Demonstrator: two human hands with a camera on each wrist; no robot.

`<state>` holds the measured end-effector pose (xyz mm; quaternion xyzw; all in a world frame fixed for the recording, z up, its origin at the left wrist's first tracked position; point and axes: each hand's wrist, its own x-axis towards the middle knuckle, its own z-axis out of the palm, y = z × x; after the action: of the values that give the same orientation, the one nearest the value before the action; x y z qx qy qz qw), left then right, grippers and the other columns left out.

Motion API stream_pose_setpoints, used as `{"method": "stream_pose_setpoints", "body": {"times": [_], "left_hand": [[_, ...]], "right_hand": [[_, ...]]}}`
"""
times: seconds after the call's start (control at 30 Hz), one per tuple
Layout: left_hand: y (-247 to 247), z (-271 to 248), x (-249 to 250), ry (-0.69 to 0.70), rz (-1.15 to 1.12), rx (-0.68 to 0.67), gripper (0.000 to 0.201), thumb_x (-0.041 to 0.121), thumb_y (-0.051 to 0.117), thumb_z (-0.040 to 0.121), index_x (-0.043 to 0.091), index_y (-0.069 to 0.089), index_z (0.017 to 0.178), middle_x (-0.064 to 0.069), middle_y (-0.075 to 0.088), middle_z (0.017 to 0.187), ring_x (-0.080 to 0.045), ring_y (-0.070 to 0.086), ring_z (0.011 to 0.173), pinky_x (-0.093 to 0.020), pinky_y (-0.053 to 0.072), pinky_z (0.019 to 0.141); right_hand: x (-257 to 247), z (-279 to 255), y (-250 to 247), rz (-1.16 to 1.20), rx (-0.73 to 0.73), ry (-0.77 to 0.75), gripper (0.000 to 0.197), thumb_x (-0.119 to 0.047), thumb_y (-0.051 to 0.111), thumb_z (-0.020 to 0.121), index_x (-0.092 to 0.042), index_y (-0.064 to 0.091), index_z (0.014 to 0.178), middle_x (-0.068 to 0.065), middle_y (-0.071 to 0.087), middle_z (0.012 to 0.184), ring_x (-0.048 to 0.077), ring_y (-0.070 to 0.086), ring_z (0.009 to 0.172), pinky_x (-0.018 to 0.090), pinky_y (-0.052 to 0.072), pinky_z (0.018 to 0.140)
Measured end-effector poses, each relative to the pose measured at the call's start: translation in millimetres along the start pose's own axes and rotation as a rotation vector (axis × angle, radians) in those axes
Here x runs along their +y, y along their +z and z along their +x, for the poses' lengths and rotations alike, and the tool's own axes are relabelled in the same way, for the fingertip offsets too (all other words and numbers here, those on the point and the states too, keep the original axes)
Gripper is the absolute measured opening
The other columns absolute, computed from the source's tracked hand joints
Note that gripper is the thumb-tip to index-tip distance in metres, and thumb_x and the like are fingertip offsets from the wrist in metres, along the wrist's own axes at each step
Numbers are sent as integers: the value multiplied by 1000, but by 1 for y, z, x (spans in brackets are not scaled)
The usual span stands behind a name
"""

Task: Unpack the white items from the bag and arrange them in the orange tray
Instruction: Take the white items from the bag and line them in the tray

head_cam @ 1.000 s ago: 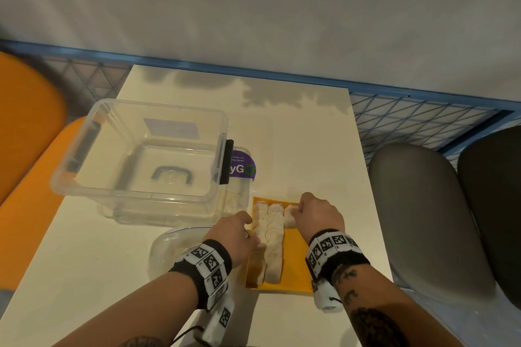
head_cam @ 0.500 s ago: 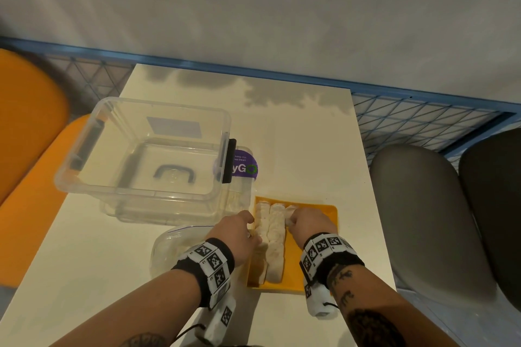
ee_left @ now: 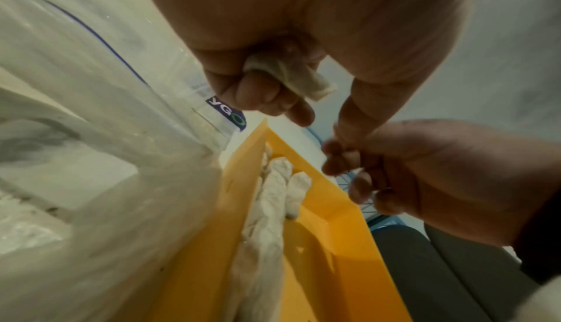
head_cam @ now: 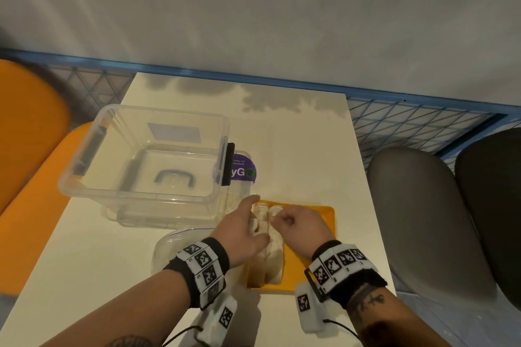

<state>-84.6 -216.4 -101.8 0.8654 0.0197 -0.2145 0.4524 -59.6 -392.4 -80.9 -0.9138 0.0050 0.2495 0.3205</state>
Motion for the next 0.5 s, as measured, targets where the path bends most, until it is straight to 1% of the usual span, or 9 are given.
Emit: {"method": "stream_pose_setpoints", "body": {"times": [0.03,0.07,0.13,0.23,0.3,0.37,0.43,0.47,0.5], "left_hand": [[1,-1,3,29,-26,-27,93,26,70,79,36,14,152,2,58,112,-10,60,88,-23,50,80],[2,-3,7,58,-52,-53,101,20,70,78,37,5,153,6,54,112,-9,61,86,-20,48,77],[4,-6,13,108,-115,-89,113,11,70,75,38,-6,154,11,45,108,-5,61,78,-17,45,70],[6,-11,19,160,-159,-107,120,10,66,70,39,-16,153,15,38,118,1,54,59,-15,43,59],[5,-13,24,204,-142,-143,118,10,62,69,38,-18,152,13,35,123,1,51,54,-14,42,56],[6,-15,27,239,-153,-159,114,7,58,71,37,-17,152,11,35,124,1,51,56,-18,44,57],[6,-15,26,225,-240,-116,108,8,54,72,39,-11,153,7,39,124,-9,55,67,-29,49,63],[5,-14,24,202,-289,-84,106,10,54,73,39,-8,154,3,44,121,-13,56,71,-35,51,67],[5,-12,21,178,-324,-54,102,12,55,74,38,-3,155,0,50,114,-14,57,72,-37,51,70]], "right_hand": [[-6,-8,1,104,-24,-37,18,-49,60,90,-33,67,87,-14,67,82,-1,60,74,18,42,66],[-10,-14,3,190,-36,-55,19,-52,63,88,-34,67,89,-14,68,83,-1,61,74,18,43,67],[-12,-21,7,291,1,-45,25,-55,67,83,-34,66,96,-11,70,89,3,65,77,20,45,68],[-12,-28,5,412,100,-14,25,-49,73,80,-28,68,94,-5,73,85,9,69,72,24,52,67],[-13,-33,5,512,88,-19,18,-39,73,85,-23,71,93,-4,74,80,11,71,65,26,56,66],[-14,-36,4,576,95,-29,11,-29,70,89,-18,73,88,-4,74,74,12,69,61,25,55,64],[-13,-35,2,613,130,-28,10,-23,69,90,-15,72,85,-5,71,68,11,66,58,25,54,63],[-13,-35,0,626,147,-24,11,-22,68,91,-13,70,86,-4,69,66,11,65,57,25,53,63],[-11,-34,-2,634,163,-18,12,-22,68,91,-12,69,86,-4,68,66,11,65,57,24,53,62]]}}
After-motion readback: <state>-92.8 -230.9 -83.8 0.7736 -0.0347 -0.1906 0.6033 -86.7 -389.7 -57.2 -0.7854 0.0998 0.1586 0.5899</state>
